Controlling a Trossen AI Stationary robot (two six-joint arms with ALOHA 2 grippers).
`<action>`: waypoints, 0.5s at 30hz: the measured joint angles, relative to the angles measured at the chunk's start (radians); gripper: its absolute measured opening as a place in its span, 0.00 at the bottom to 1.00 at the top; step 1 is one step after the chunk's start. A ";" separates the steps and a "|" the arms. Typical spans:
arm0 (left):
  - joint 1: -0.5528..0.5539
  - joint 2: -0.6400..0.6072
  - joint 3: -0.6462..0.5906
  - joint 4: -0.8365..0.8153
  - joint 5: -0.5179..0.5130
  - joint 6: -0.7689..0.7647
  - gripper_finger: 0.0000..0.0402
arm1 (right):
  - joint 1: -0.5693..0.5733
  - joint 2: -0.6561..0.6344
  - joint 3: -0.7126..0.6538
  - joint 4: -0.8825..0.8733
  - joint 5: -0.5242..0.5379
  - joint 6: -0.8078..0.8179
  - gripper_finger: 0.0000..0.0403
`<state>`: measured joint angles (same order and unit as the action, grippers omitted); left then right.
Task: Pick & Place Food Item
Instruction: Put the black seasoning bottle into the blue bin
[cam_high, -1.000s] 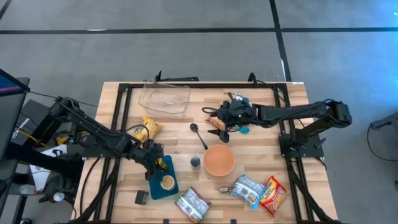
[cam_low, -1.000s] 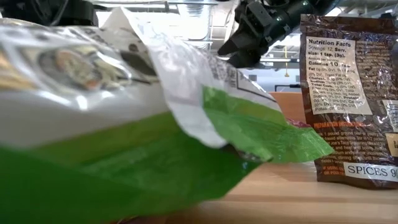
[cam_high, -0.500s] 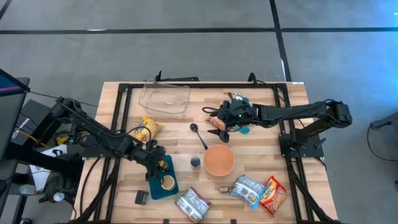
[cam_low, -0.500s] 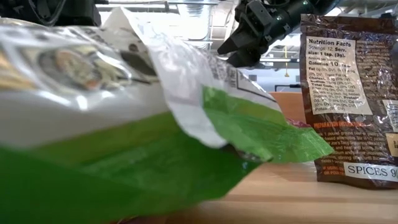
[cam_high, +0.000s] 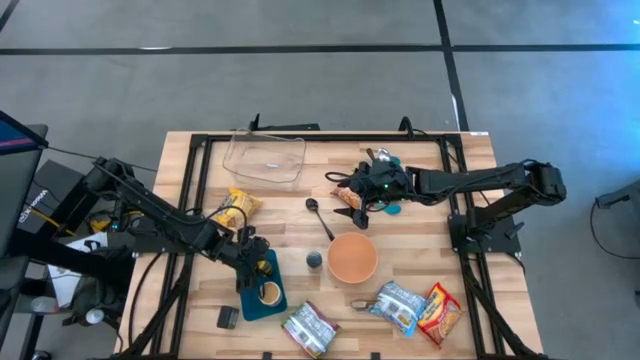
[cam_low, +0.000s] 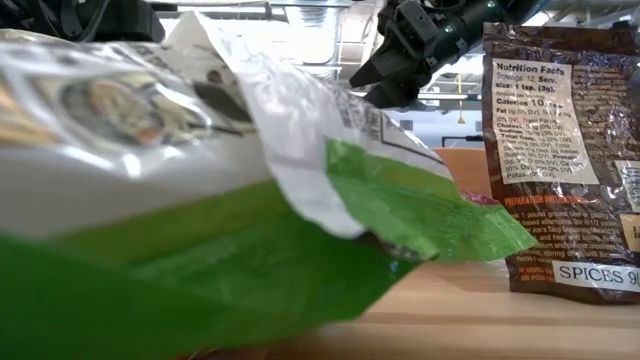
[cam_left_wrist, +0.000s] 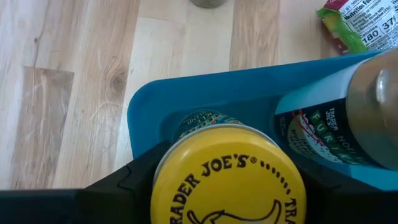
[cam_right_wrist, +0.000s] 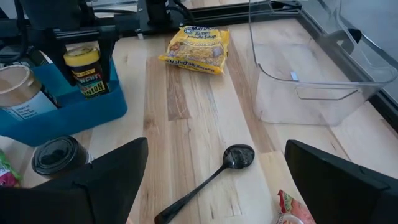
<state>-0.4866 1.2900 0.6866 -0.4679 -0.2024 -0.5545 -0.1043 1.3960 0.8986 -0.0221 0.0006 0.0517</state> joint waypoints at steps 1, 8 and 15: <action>0.000 0.000 0.000 0.000 0.000 0.000 0.57 | 0.000 0.000 0.000 0.000 0.000 0.000 0.92; 0.000 0.000 0.000 0.000 0.001 -0.002 0.58 | 0.000 0.000 0.000 0.000 0.000 0.000 0.92; 0.000 0.000 -0.002 -0.005 0.002 -0.002 0.62 | 0.000 0.000 0.000 0.000 0.000 0.000 0.92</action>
<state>-0.4866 1.2896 0.6842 -0.4729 -0.2008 -0.5568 -0.1043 1.3960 0.8986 -0.0223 0.0006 0.0517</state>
